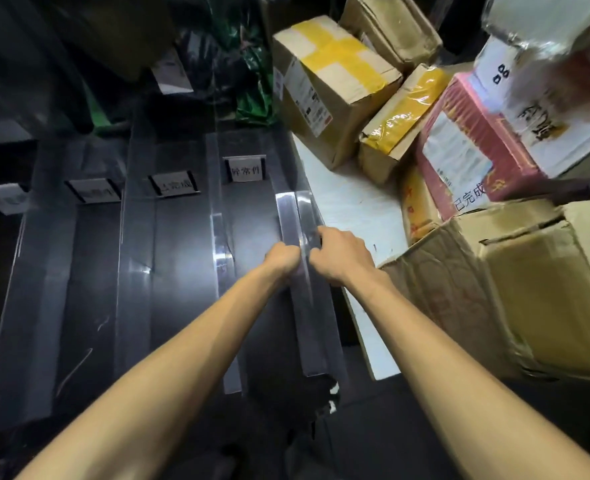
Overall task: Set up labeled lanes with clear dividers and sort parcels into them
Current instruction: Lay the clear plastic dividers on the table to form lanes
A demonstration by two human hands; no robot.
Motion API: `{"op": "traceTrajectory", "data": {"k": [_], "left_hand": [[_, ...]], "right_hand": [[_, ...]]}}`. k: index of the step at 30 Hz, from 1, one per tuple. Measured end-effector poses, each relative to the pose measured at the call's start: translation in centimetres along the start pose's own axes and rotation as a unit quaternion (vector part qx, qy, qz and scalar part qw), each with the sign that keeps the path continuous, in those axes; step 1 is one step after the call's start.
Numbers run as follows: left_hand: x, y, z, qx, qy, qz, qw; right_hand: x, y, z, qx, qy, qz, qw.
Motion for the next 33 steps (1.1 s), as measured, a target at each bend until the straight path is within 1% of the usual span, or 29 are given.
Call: {"op": "traceTrajectory", "data": {"k": [3,6,11,13,15,18,21,28,33], "left_hand": [[1.2,1.0,-1.3,-0.016,0.015,0.0,1.0],[2.1,1.4,-1.7,-0.018,0.038,-0.001,0.999],[1.6,1.7,-1.2,0.034,0.172,0.032,0.984],[1.6,1.5,-1.1,0.057,0.189,0.03,0.98],[1.7,1.5,-1.0,0.076,0.184,0.019,0.98],[1.9,1.6,-1.2,0.07,0.161,0.002,0.984],[1.8,1.5,-1.1,0.073,0.136,0.008,0.988],[1.9,1.5,-1.2,0.086,0.106,0.023,0.99],[2.1,1.3,-1.0,0.093,0.11,0.014,0.99]], "right_hand": [[1.0,0.2,0.7,-0.012,-0.015,-0.011,1.0],[1.4,0.6,1.2,-0.007,-0.026,-0.017,0.999],[1.9,1.2,1.4,-0.005,-0.029,-0.017,0.999],[1.9,1.4,1.3,-0.002,-0.031,-0.008,0.999],[1.8,1.5,1.3,-0.001,-0.037,0.001,0.999],[1.7,1.5,1.0,-0.01,-0.053,0.006,0.999],[1.5,1.6,0.7,-0.019,-0.067,0.016,0.997],[1.4,1.5,1.3,-0.005,-0.055,0.035,0.998],[0.5,1.7,1.2,0.031,-0.009,0.117,0.993]]}}
Point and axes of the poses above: each hand's wrist, its own y-axis towards the middle knuckle, its own x-axis out of the palm, z = x × y, the point moved 7 cm from there along y, towards the middle knuckle, and after that the axes turned 14 degrees about z, right-handed, at the moved point
